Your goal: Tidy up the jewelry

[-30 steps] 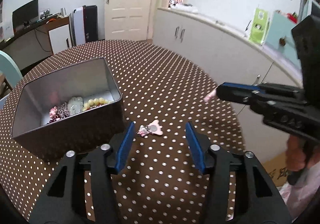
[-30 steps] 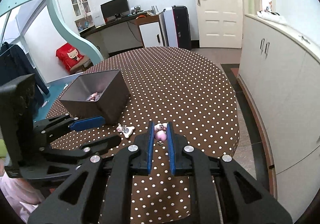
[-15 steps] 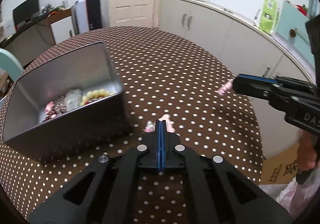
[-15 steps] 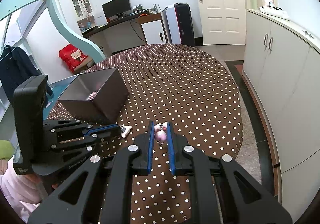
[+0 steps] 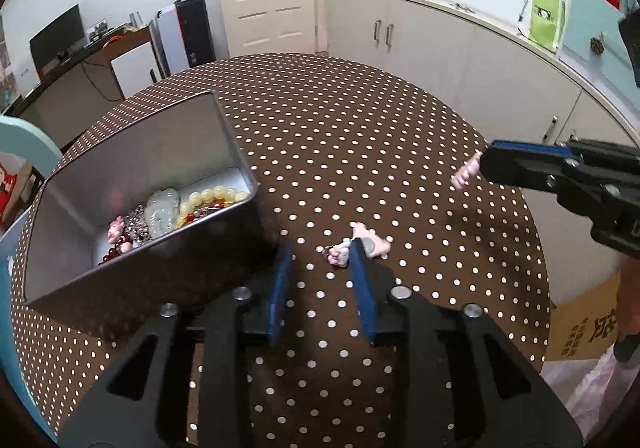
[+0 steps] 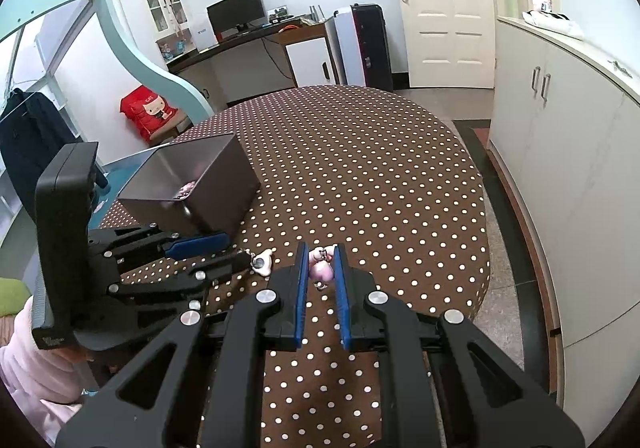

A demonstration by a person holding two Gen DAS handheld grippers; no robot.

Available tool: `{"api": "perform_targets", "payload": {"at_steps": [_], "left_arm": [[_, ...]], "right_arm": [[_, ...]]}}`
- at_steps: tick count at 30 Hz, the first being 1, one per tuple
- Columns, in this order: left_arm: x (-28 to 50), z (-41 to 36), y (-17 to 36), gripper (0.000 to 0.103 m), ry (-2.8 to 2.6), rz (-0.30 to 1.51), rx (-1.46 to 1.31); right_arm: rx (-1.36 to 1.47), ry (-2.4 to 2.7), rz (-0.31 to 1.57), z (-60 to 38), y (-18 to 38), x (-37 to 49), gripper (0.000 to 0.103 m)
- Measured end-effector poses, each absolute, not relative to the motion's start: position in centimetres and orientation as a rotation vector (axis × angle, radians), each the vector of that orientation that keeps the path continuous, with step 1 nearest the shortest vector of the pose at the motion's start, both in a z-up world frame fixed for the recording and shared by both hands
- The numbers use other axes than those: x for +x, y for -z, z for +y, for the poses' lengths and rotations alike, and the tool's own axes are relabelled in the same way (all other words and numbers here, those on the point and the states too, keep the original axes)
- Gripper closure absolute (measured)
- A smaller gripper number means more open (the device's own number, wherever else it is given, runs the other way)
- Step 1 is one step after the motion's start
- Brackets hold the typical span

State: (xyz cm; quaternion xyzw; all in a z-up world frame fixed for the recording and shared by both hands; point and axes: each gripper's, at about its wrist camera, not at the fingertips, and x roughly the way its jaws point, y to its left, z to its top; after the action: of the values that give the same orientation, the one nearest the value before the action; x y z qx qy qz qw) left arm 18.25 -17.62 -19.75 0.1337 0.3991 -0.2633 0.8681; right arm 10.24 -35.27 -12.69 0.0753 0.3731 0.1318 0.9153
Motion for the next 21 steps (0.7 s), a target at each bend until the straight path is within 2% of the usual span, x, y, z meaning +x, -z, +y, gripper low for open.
{"api": "perform_targets", "payload": {"at_steps": [5,6,7,21], "left_arm": [[18.6,-17.5,19.9,0.072,0.58,0.854,0.25],[18.6,-17.5,19.9,0.077,0.586,0.852,0.254],[18.5,-17.5,19.9,0.089,0.613,0.855,0.256],[17.6,-17.8,19.5,0.09,0.618,0.845,0.253]], "right_arm": [[0.158,-0.274,0.78,-35.3,13.0,10.5,0.091],[0.158,-0.274,0.782,-35.3,13.0,10.6,0.091],[0.156,-0.273,0.783,-35.3,13.0,10.6,0.091],[0.157,-0.264,0.778,-35.4,12.5,10.7,0.091]]}}
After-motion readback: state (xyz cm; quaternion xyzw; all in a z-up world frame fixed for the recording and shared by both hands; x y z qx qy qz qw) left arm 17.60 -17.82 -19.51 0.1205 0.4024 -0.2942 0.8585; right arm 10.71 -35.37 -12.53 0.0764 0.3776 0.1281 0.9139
